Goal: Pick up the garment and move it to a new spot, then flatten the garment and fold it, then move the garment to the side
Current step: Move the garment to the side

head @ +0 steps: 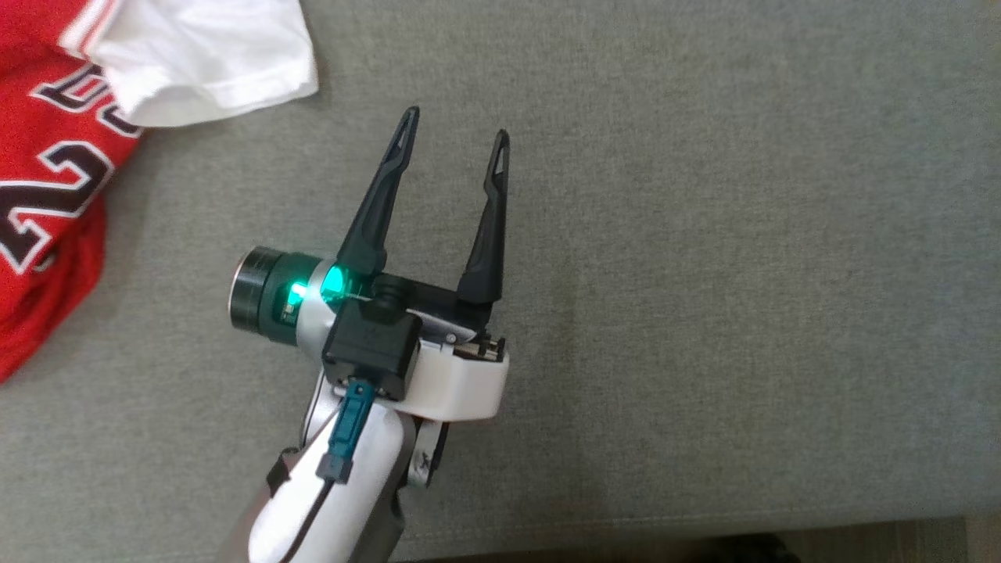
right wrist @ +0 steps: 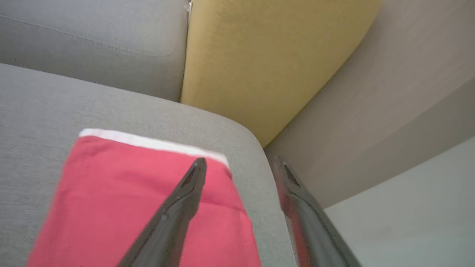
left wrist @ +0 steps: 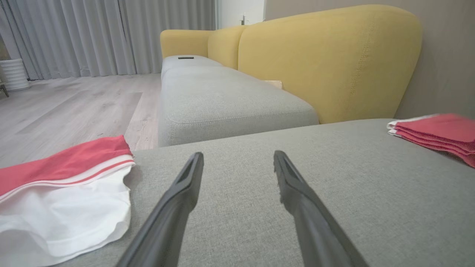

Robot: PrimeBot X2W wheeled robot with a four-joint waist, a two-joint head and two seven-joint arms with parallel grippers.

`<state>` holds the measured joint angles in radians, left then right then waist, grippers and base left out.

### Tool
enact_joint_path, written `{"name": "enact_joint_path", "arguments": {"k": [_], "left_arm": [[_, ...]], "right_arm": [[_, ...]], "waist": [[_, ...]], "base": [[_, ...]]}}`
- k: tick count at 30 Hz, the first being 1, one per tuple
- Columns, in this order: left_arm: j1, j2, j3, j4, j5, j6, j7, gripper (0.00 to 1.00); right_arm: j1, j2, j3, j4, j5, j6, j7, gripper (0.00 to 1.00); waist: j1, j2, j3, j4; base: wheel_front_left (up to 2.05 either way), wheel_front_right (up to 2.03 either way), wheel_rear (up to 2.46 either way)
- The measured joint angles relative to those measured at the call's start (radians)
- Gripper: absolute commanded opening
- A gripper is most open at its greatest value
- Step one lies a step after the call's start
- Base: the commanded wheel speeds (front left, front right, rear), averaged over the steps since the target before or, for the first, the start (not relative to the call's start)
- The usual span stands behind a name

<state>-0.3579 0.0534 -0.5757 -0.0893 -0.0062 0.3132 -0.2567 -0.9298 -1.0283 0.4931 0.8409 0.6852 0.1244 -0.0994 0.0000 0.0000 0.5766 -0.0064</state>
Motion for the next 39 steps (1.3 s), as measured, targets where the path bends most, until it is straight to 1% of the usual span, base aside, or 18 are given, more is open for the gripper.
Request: {"name": "enact_joint_path", "arguments": {"k": [2,3,6,9,12,16,21,22,24,25,28,31,35,39], "left_arm": [[0.006,0.000,0.006,0.009,-0.012,0.005,0.000,1.00],[0.013,-0.001,0.009,0.017,-0.022,0.007,0.000,1.00],[0.070,-0.002,0.038,0.044,-0.056,0.012,0.000,1.00],[0.153,0.003,0.080,0.072,-0.085,0.011,0.000,1.00],[0.217,0.011,0.116,0.109,-0.107,-0.013,0.000,1.00],[0.289,0.026,0.165,0.143,-0.113,-0.044,0.000,1.00],[0.389,0.031,0.216,0.174,-0.130,-0.076,0.000,1.00],[0.409,0.031,0.226,0.175,-0.130,-0.080,0.000,1.00],[0.441,0.031,0.243,0.175,-0.130,-0.086,0.000,1.00],[0.453,0.030,0.250,0.174,-0.130,-0.094,0.000,1.00],[0.481,0.030,0.275,0.160,-0.127,-0.099,0.000,1.00],[0.511,0.027,0.296,0.136,-0.123,-0.113,0.000,1.00],[0.560,0.024,0.321,0.115,-0.111,-0.128,0.000,1.00],[0.600,0.023,0.332,0.116,-0.093,-0.145,0.000,1.00]], "right_arm": [[-0.007,0.054,0.013,0.014,-0.024,0.000,-0.018,1.00],[-0.004,0.091,0.021,0.018,-0.025,0.000,-0.020,1.00],[0.027,0.206,0.048,0.021,-0.002,0.000,-0.026,1.00],[0.087,0.286,0.063,0.018,0.031,0.000,-0.045,1.00],[0.165,0.361,0.080,0.008,0.066,0.000,-0.079,1.00],[0.282,0.468,0.106,-0.011,0.081,0.000,-0.115,1.00],[0.413,0.570,0.100,-0.049,0.078,0.000,-0.145,1.00],[0.440,0.591,0.087,-0.061,0.071,0.000,-0.148,1.00],[0.494,0.627,0.029,-0.117,0.033,0.000,-0.148,1.00],[0.520,0.644,-0.008,-0.148,0.007,0.000,-0.148,1.00],[0.604,0.695,-0.112,-0.241,-0.095,0.000,-0.149,1.00],[0.719,0.756,-0.195,-0.320,-0.172,0.000,-0.149,1.00],[0.852,0.802,-0.249,-0.399,-0.254,0.000,-0.149,1.00],[0.921,0.831,-0.281,-0.444,-0.297,0.000,-0.149,1.00]], "waist": [[0.0000,0.0000,-0.029,0.004],[0.0000,0.0000,-0.047,0.006],[0.0000,0.0000,-0.109,0.010],[-0.0002,0.0000,-0.182,0.014],[-0.0003,0.0000,-0.259,0.017],[-0.0004,0.0001,-0.365,0.016],[-0.0005,0.0001,-0.492,0.012],[-0.0005,0.0001,-0.515,0.010],[-0.0005,0.0001,-0.554,0.007],[-0.0004,0.0001,-0.571,0.005],[-0.0003,0.0001,-0.609,0.001],[-0.0001,0.0001,-0.633,0.002],[-0.0001,0.0001,-0.652,0.008],[0.0000,0.0001,-0.666,0.022]], "base": [[0.00,0.00,0.00],[0.00,0.00,0.00],[0.00,0.00,0.00],[0.00,0.00,0.00],[0.00,0.00,0.00],[0.00,0.00,0.00],[0.00,0.00,0.00],[0.00,0.00,0.00],[0.00,0.00,0.00],[0.00,0.00,0.00],[0.00,0.00,0.00],[0.00,0.00,0.00],[0.00,0.00,0.00],[0.00,0.00,0.00]]}}
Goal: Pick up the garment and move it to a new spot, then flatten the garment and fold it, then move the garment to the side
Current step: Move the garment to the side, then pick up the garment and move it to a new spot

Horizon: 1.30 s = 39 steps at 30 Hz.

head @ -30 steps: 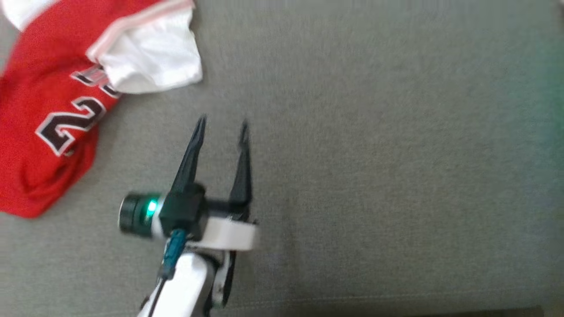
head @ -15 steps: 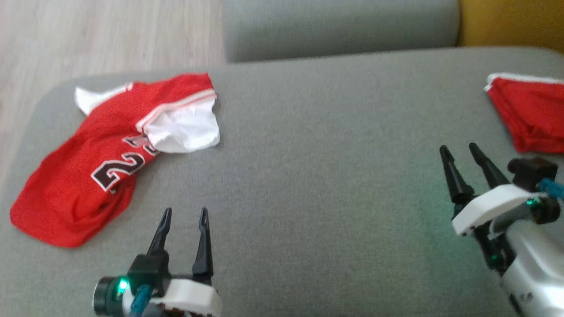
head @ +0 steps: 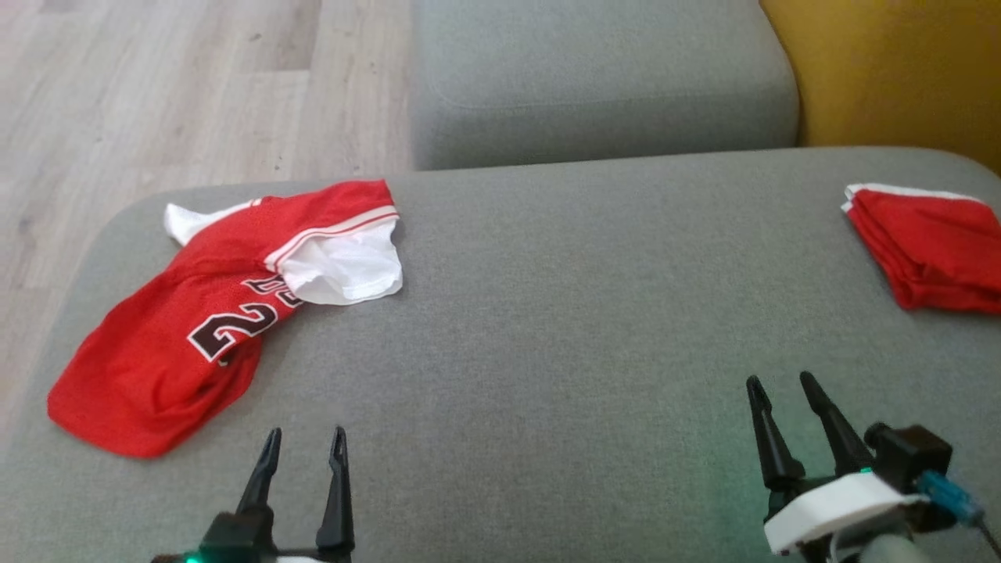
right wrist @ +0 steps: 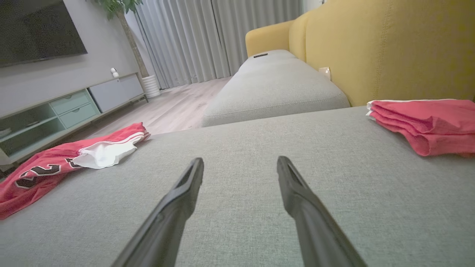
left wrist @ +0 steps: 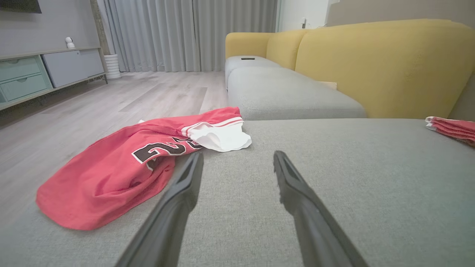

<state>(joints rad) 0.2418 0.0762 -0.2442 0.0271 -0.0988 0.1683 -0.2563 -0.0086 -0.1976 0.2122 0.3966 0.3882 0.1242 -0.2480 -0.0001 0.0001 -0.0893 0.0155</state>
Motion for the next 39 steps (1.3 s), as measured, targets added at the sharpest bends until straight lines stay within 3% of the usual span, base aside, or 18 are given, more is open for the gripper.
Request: {"name": "enact_joint_path", "arguments": {"k": [14,32,39], "left_arm": [[0.006,-0.014,0.022,0.007,0.010,-0.019,0.000,1.00],[0.006,-0.017,0.032,0.016,0.019,-0.037,0.000,1.00],[0.005,-0.018,0.037,0.016,0.027,-0.038,0.000,1.00]], "right_arm": [[0.045,0.040,-0.066,-0.043,-0.056,0.000,0.000,1.00],[0.070,0.049,-0.058,-0.061,-0.073,0.000,0.000,1.00],[0.087,0.058,-0.059,-0.076,-0.073,0.000,0.000,1.00]], "waist": [[0.0000,0.0000,-0.014,0.013],[0.0001,0.0000,-0.021,0.017],[0.0001,0.0000,-0.021,0.055]], "base": [[0.00,0.00,0.00],[0.00,0.00,0.00],[0.00,0.00,0.00]]}}
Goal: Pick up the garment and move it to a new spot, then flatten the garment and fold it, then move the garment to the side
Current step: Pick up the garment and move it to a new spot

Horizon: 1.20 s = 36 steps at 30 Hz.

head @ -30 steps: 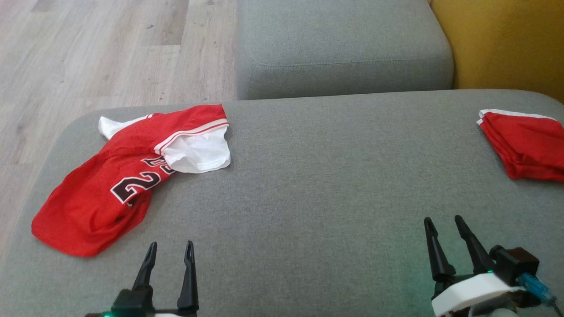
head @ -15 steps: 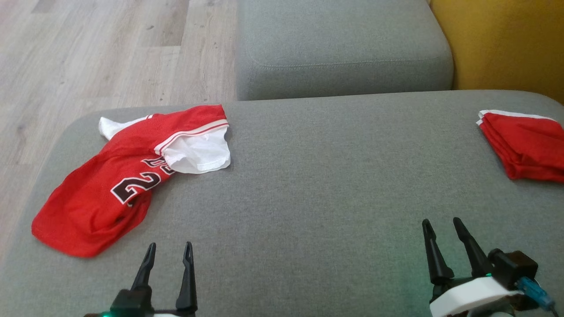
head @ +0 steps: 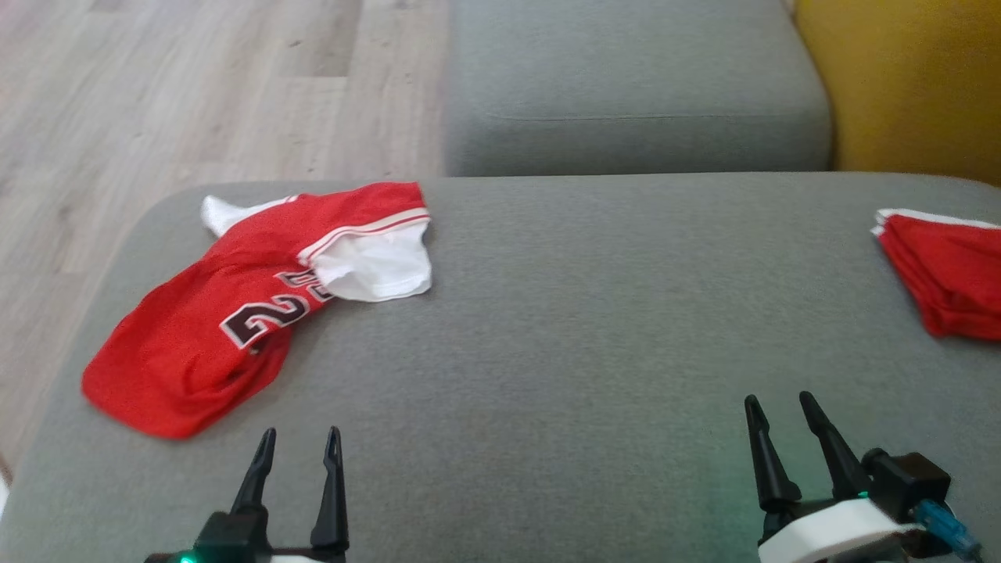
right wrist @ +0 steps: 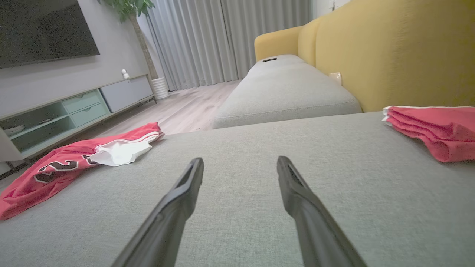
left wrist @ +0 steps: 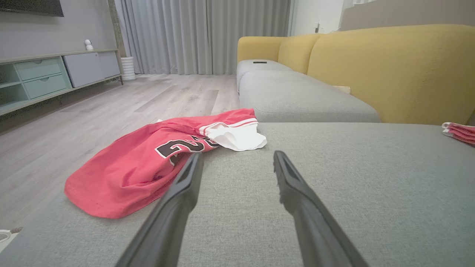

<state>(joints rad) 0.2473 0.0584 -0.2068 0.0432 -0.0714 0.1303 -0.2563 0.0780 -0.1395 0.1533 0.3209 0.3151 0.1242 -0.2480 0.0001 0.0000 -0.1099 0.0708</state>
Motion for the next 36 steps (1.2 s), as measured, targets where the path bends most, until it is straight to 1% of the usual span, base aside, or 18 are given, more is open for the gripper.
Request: {"name": "enact_joint_path", "arguments": {"k": [4,11,12,17,23,26,28,29,31,33,36], "left_arm": [[-0.002,0.000,0.009,-0.009,0.000,-0.004,0.000,1.00],[-0.001,0.000,0.053,-0.013,0.011,-0.007,0.000,1.00],[0.000,0.001,0.065,-0.021,0.016,-0.007,0.000,1.00],[0.000,0.004,0.096,-0.029,0.017,-0.007,0.000,1.00],[0.003,0.003,0.105,-0.042,0.017,-0.009,0.000,1.00],[-0.004,0.004,0.106,-0.053,0.018,-0.027,0.000,1.00],[-0.036,0.010,0.108,-0.076,0.021,-0.045,0.000,1.00],[-0.036,0.010,0.108,-0.076,0.021,-0.045,0.000,1.00],[-0.111,0.026,0.103,-0.104,0.042,-0.057,0.000,1.00],[-0.225,0.040,0.090,-0.127,0.063,-0.079,0.000,1.00],[-0.423,0.044,0.084,-0.120,0.039,-0.133,0.000,1.00]], "right_arm": [[0.000,0.002,0.004,-0.005,0.000,0.000,0.000,1.00],[0.000,0.014,0.006,-0.007,0.000,0.000,0.000,1.00],[0.000,0.014,0.002,-0.010,0.000,0.000,0.000,1.00],[-0.001,0.014,-0.006,-0.015,0.002,0.000,0.000,1.00],[-0.001,0.008,0.000,-0.016,0.012,0.000,0.000,1.00],[-0.003,-0.011,0.005,-0.020,0.016,0.000,0.000,1.00],[-0.011,-0.035,0.010,-0.030,0.016,0.000,0.000,1.00],[-0.011,-0.035,0.010,-0.030,0.016,0.000,0.000,1.00],[-0.035,-0.065,0.009,-0.039,0.018,0.000,0.000,1.00],[-0.073,-0.096,0.007,-0.049,0.018,0.000,0.000,1.00],[-0.137,-0.141,0.014,-0.069,0.019,0.000,0.000,1.00]], "waist": [[0.0000,0.0000,0.004,0.045],[0.0000,0.0000,0.009,0.140],[0.0000,0.0000,0.011,0.168],[0.0000,0.0000,0.026,0.227],[0.0000,0.0000,0.063,0.256],[0.0000,0.0000,0.090,0.259],[-0.0001,0.0000,0.119,0.258],[-0.0001,0.0000,0.119,0.258],[0.0000,0.0000,0.157,0.253],[0.0001,0.0000,0.199,0.247],[0.0002,0.0000,0.264,0.235]], "base": [[0.00,0.00,0.00],[0.00,0.00,0.00],[0.00,0.00,0.00],[0.00,0.00,0.00],[0.00,0.00,0.00],[0.00,0.00,0.00],[0.00,0.00,0.00],[0.00,0.00,0.00],[0.00,0.00,0.00],[0.00,0.00,0.00],[0.00,0.00,0.00]]}}
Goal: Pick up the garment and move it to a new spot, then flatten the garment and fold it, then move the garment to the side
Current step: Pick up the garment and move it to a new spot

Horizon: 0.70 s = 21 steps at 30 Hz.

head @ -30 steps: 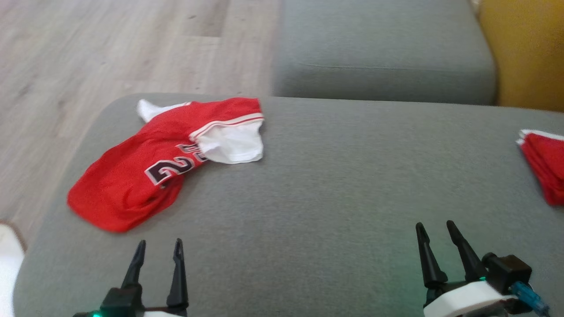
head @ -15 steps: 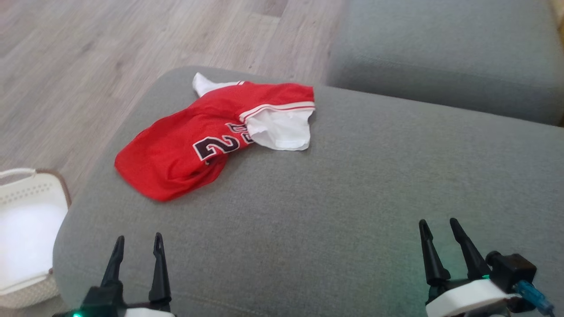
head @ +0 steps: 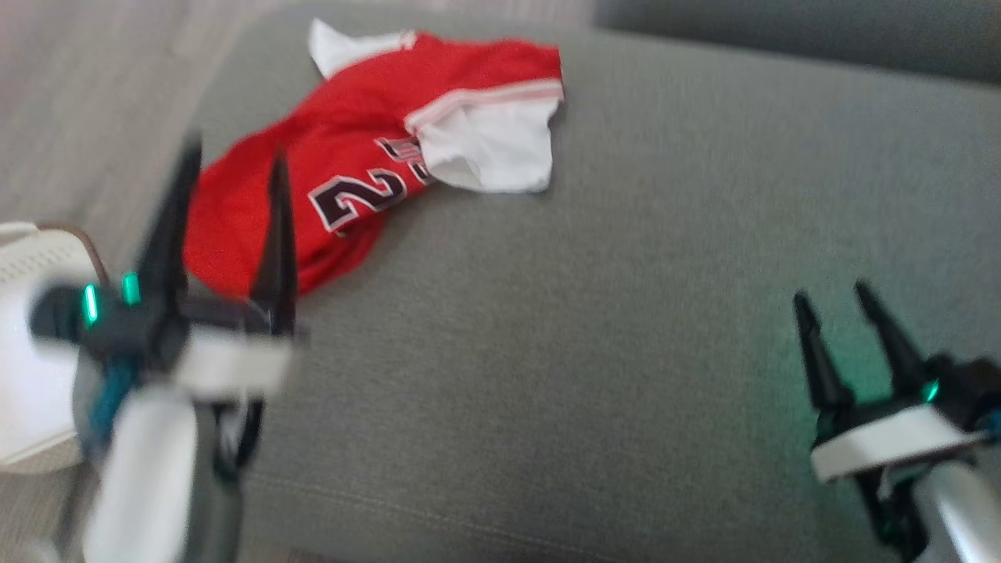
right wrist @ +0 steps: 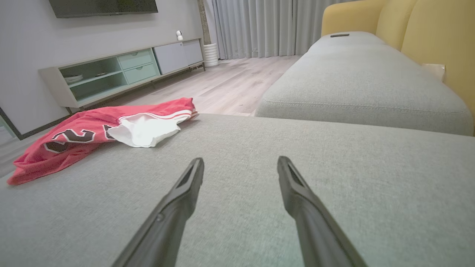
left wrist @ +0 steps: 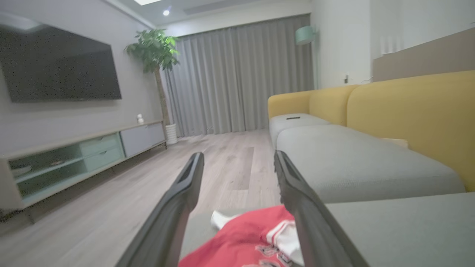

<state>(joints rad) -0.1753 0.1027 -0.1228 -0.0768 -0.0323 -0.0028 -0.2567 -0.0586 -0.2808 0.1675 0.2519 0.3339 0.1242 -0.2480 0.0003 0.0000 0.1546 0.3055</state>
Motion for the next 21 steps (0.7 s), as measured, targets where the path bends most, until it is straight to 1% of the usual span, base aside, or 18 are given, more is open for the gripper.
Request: {"name": "enact_joint_path", "arguments": {"k": [2,4,7,10,13,18,21], "left_arm": [[-0.137,0.019,-0.015,0.038,-0.008,-0.049,0.015,1.00],[-0.274,0.029,-0.042,0.095,-0.031,-0.088,0.065,1.00],[-0.487,0.041,-0.112,0.214,-0.073,-0.119,0.179,1.00],[-0.668,0.038,-0.158,0.354,-0.142,-0.122,0.288,1.00],[-0.797,0.040,-0.183,0.513,-0.224,-0.122,0.384,1.00],[-0.910,0.056,-0.188,0.751,-0.307,-0.129,0.510,1.00],[-0.947,0.072,-0.189,0.867,-0.318,-0.128,0.572,1.00]], "right_arm": [[-0.038,-0.031,0.006,-0.017,0.009,0.000,0.000,1.00],[-0.068,-0.058,0.011,-0.029,0.015,0.000,0.000,1.00],[-0.109,-0.097,0.016,-0.047,0.025,0.000,-0.003,1.00],[-0.156,-0.121,0.024,-0.065,0.037,0.000,-0.003,1.00],[-0.201,-0.130,0.033,-0.085,0.046,0.000,-0.003,1.00],[-0.233,-0.138,0.036,-0.103,0.054,0.000,-0.003,1.00],[-0.243,-0.138,0.027,-0.109,0.055,0.000,-0.003,1.00]], "waist": [[0.0001,0.0000,0.047,-0.011],[0.0001,0.0000,0.093,-0.025],[0.0002,0.0000,0.161,-0.050],[0.0001,0.0000,0.223,-0.082],[0.0002,-0.0001,0.273,-0.126],[-0.0001,-0.0001,0.344,-0.210],[0.0000,-0.0001,0.385,-0.256]], "base": [[0.00,0.00,0.00],[0.00,0.00,0.00],[0.00,0.00,0.00],[0.00,0.00,0.00],[0.00,0.00,0.00],[0.00,0.00,0.00],[0.00,0.00,0.00]]}}
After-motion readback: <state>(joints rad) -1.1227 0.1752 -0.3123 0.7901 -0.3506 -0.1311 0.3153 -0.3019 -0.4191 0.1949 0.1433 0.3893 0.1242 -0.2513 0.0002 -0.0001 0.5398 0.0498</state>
